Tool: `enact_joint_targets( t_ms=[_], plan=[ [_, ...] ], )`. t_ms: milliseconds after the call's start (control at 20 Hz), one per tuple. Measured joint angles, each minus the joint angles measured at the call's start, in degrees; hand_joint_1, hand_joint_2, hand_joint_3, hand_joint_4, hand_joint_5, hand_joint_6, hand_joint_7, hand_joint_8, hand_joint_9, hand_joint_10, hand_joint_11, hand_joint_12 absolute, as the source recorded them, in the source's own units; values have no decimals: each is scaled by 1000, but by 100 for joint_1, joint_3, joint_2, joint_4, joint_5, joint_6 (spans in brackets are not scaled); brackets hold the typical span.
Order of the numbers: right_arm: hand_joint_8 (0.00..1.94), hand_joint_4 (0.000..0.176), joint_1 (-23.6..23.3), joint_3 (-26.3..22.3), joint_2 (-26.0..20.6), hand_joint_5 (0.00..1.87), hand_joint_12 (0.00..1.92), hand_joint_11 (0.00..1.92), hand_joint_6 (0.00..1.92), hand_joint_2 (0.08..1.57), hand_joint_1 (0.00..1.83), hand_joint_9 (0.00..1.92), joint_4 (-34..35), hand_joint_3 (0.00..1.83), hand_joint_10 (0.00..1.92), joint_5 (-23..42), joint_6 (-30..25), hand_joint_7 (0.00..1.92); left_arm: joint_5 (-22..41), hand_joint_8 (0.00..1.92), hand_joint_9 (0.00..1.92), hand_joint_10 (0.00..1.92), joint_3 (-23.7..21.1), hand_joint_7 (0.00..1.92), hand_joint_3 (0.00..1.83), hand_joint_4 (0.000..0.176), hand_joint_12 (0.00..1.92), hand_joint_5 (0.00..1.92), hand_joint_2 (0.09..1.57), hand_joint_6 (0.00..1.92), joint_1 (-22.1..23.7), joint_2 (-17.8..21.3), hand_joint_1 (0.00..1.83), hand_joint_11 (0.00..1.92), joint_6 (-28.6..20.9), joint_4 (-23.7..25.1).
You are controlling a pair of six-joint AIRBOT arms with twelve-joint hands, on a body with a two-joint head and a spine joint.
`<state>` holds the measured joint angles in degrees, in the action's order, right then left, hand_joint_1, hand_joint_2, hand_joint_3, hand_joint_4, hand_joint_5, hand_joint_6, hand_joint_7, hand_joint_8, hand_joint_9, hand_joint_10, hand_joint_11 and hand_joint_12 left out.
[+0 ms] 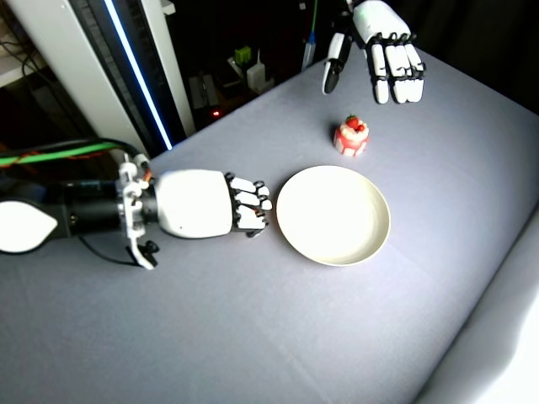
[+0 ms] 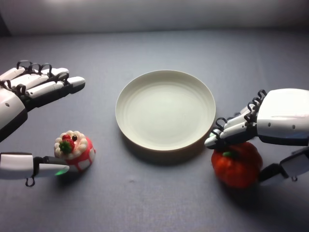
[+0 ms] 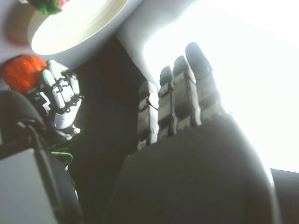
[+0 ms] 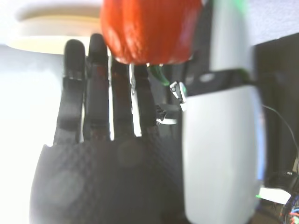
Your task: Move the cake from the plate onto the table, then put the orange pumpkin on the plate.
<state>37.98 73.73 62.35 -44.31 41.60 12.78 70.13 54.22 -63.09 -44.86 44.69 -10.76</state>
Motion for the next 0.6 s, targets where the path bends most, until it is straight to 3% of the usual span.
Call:
enact_joint_targets(
  t_ms=[50, 100, 150, 200, 300, 350, 400, 450, 500, 550, 600],
  plan=[
    [1273, 0, -2, 31, 31, 684, 1609, 1086, 1272, 1234, 1170, 915, 66, 0, 1573, 11, 0, 781, 2, 3, 246, 8, 0, 219, 0, 124, 898, 277, 881, 3, 0, 0, 799, 0, -7, -13],
    [1273, 0, -9, 59, 59, 684, 1609, 1086, 1272, 1234, 1170, 915, 83, 0, 1573, 24, -2, 781, 13, 3, 246, 8, 0, 219, 0, 124, 898, 277, 881, 3, -7, 0, 799, 0, -20, -22],
    [1580, 0, -9, 70, 74, 600, 1672, 1086, 1404, 1293, 1152, 912, 136, 6, 1664, 17, -15, 714, 33, 0, 243, 5, 0, 210, 4, 130, 901, 271, 891, 0, -37, 0, 788, 0, -22, -26],
    [1634, 0, -7, 79, 74, 584, 1661, 1062, 1447, 1308, 1140, 910, 168, 3, 1646, 17, -13, 693, 59, 2, 246, 6, -2, 212, 3, 135, 902, 276, 890, 2, -83, 0, 785, 0, -42, -35],
    [1897, 0, -7, 101, 72, 707, 1903, 1150, 1400, 1255, 1106, 967, 249, 0, 1903, 13, 15, 476, 109, 1, 259, 7, -39, 218, 0, 145, 926, 277, 887, 0, -151, 0, 767, 0, -55, -133],
    [1932, 0, -7, 127, 63, 464, 1917, 1156, 1503, 1126, 1372, 965, 315, 0, 1917, 39, 15, 432, 131, 0, 251, 3, -44, 216, 0, 149, 897, 275, 885, 0, -192, 2, 771, 0, -61, -151],
    [1939, 0, -11, 136, 46, 381, 1920, 1102, 1615, 1124, 1390, 912, 382, 0, 1920, 74, 13, 435, 157, 5, 254, 3, -48, 228, 0, 134, 890, 285, 877, 4, -208, 4, 793, 0, -63, -155],
    [1853, 0, -33, 138, 26, 657, 1921, 818, 1442, 1222, 1161, 678, 417, 9, 1898, 116, 13, 415, 151, 3, 237, 1, -48, 240, 0, 126, 805, 290, 845, 2, -210, 4, 832, 0, -63, -160],
    [1853, 0, -55, 144, 24, 657, 1921, 818, 1442, 1222, 1161, 678, 435, 9, 1898, 149, 17, 415, 160, 3, 237, 1, -48, 240, 0, 126, 805, 290, 845, 2, -210, 4, 832, 0, -63, -168],
    [1703, 0, -107, 155, 24, 707, 1845, 833, 1374, 1266, 1146, 740, 446, 20, 1796, 175, 15, 592, 162, 3, 214, 2, -48, 228, 0, 123, 729, 271, 841, 3, -216, 4, 839, 0, -66, -177],
    [1893, 0, -203, 168, 26, 606, 1906, 892, 1667, 1197, 1360, 770, 479, 0, 1896, 216, 15, 547, 188, 0, 216, 5, -48, 209, 0, 120, 713, 249, 841, 0, -232, 4, 844, 0, -66, -181]
  ],
)
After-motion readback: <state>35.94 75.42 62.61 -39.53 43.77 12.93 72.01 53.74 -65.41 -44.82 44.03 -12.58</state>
